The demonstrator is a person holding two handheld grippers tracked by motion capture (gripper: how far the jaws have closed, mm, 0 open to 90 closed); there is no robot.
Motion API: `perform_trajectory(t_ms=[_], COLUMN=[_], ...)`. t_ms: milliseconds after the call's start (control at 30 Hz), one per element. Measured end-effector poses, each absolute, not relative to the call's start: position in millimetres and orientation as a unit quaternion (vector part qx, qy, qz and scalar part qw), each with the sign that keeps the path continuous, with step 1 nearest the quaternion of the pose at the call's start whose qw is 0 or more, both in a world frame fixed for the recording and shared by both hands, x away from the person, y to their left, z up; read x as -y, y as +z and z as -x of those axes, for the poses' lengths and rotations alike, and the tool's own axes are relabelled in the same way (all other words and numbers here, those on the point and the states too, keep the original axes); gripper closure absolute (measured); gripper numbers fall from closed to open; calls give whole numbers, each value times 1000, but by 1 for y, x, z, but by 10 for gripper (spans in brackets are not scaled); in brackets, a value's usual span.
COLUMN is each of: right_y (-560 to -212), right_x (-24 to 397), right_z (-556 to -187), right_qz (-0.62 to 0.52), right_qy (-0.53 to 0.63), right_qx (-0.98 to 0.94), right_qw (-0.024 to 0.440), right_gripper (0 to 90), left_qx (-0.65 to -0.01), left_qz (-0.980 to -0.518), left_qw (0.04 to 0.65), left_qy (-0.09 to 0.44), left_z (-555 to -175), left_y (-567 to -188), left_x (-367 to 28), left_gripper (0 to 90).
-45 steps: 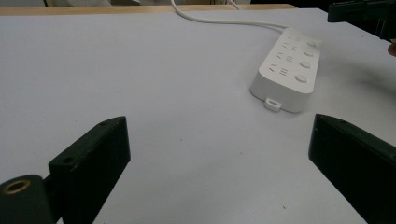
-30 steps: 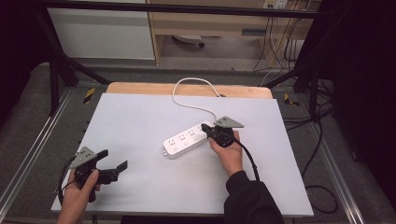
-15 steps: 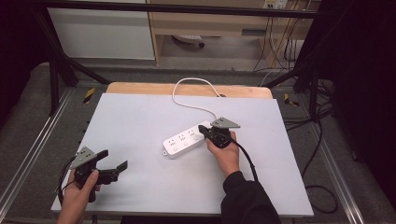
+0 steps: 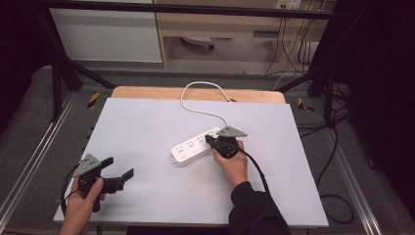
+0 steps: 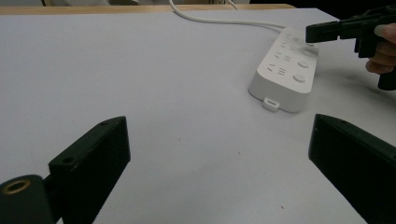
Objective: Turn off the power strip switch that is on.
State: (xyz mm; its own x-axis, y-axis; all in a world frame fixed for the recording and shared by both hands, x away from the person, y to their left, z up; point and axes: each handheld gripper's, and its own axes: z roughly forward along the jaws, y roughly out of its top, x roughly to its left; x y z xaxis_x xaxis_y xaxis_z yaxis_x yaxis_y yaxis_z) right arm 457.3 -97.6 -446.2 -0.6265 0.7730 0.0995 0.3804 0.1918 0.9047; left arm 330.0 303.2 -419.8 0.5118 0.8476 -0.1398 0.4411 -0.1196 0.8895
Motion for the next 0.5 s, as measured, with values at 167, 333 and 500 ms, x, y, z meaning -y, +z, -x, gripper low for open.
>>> perform_trajectory(t_ms=[167, 333, 500], right_y=[-448, -448, -448], right_x=[95, 94, 94], right_z=[-455, -453, -452], right_qz=[-382, -377, -377], right_qy=[504, 499, 498], right_qx=[-750, -754, -755], right_qw=[194, 201, 201], right_gripper=[900, 900, 900], left_qx=[-449, -448, -449], left_qz=[-718, -719, -719], left_qw=[490, 489, 489], left_qy=[207, 208, 208], left_z=[-330, -330, -330], left_y=[-420, -420, -420], left_x=[-303, -303, -303], left_gripper=[52, 52, 52])
